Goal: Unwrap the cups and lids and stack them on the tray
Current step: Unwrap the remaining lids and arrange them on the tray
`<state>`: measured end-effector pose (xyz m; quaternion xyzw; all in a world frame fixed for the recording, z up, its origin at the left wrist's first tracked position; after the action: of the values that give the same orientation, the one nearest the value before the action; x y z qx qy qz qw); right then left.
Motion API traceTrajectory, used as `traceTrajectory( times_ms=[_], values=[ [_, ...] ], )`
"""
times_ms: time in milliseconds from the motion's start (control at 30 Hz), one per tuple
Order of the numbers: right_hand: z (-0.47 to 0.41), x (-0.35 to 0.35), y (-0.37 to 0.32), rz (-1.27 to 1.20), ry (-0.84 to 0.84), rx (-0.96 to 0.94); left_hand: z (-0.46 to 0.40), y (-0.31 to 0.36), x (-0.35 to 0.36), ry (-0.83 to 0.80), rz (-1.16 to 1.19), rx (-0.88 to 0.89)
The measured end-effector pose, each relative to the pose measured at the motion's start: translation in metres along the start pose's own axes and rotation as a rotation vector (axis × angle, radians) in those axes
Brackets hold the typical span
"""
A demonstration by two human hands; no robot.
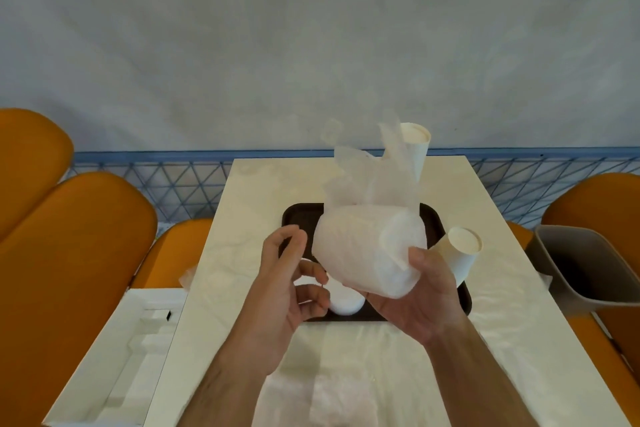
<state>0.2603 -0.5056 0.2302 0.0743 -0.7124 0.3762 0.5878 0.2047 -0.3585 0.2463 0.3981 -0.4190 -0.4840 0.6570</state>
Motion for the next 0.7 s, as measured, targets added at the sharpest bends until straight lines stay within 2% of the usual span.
traceTrajectory(
  times_ms=[167,300,367,467,500,567,633,700],
  values=[
    [-0.006,0.005,0.011,0.0,0.031,-0.013,-0.003,0.007,-0.011,-0.021,0.058,0.109],
    [-0.013,0.014,0.023,-0.075,-0.05,-0.027,-0.004,0.011,-0.019,-0.007,0.057,0.16],
    [-0.017,0.018,0.027,-0.146,-0.048,-0.044,-0.003,0.014,-0.025,0.015,-0.046,0.218],
    [-0.021,0.022,0.031,-0.209,0.01,-0.116,-0.004,0.013,-0.035,0.119,-0.403,0.271],
    [-0.022,0.023,0.031,-0.181,0.033,-0.139,-0.003,0.012,-0.038,0.149,-0.441,0.243],
    [-0.025,0.028,0.033,-0.037,0.05,-0.172,0.001,0.008,-0.041,0.142,-0.372,0.088],
    [-0.026,0.033,0.035,0.146,0.073,-0.193,0.009,0.004,-0.033,-0.037,-0.211,-0.117],
    [-0.027,0.032,0.035,0.269,0.121,-0.215,0.021,0.006,-0.021,-0.234,-0.126,-0.216]
  ],
)
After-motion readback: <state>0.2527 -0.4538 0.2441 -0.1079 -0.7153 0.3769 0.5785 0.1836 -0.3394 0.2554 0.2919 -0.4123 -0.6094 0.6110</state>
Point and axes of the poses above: each hand's wrist, its own z-axis away from the middle knuckle, its own x-axis out of the palm, y = z × x, the point moved 5 cm from there along -z, towards the middle knuckle, and after that the axes turned 13 degrees about -z, right-handed, at the moved point
